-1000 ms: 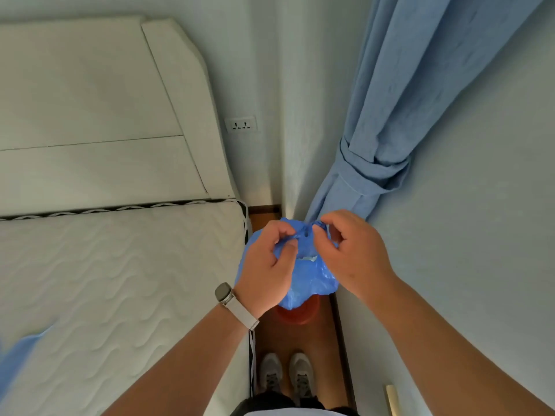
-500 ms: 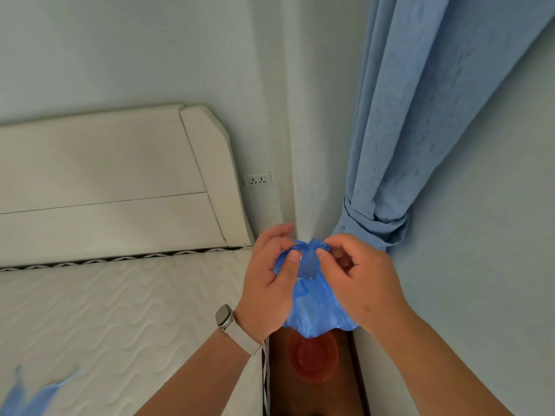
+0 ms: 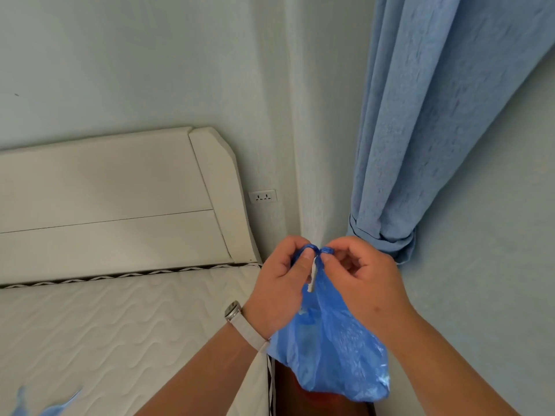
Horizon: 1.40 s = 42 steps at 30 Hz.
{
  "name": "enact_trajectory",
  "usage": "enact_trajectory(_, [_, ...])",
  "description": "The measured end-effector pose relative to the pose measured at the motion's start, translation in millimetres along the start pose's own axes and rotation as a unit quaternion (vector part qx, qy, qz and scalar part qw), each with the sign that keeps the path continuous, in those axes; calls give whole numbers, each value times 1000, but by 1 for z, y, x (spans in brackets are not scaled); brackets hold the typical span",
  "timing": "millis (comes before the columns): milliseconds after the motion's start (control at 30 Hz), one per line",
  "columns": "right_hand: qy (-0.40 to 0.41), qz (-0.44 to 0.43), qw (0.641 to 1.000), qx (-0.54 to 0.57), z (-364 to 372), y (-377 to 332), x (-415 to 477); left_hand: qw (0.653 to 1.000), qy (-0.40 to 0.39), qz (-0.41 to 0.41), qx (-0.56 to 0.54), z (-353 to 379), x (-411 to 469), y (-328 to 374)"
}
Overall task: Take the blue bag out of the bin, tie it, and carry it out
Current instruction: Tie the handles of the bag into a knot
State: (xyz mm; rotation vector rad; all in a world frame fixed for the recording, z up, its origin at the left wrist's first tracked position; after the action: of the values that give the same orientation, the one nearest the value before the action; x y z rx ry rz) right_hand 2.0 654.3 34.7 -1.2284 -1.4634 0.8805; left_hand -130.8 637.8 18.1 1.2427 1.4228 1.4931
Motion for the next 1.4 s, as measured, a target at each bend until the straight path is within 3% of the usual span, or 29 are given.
enact_trajectory(267, [8, 40, 998, 57, 0, 2, 6, 995, -38, -45, -84, 1, 3, -2])
enact_trajectory(500, [23, 57, 997, 54, -3, 9, 13, 977, -142, -101, -124, 15, 0, -9])
enact_trajectory(667, [-20, 80, 993, 85, 4, 11, 10, 966, -198, -129, -109, 28, -6, -20])
enact_trajectory(933, [-74, 67, 993, 65, 8, 7, 10, 992, -111, -56, -3, 14, 5, -24])
enact_trajectory(1233, [-175, 80, 981, -9, 19, 29, 7, 990, -122, -63, 9, 5, 4, -25])
enact_trajectory(1400, [-162, 60, 985, -10, 18, 29, 8, 991, -117, -52, 31, 1, 4, -26])
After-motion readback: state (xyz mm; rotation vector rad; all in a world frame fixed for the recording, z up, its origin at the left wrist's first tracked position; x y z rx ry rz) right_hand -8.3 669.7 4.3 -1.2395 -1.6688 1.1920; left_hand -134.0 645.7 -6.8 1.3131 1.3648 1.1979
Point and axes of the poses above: each hand's wrist, its own x-axis towards the middle knuckle, its own z-axis out of the palm, y = z × x, the point moved 8 cm from there along x, towards the middle knuckle, and after that the axes turned 11 degrees about y, right-handed, at the moved point
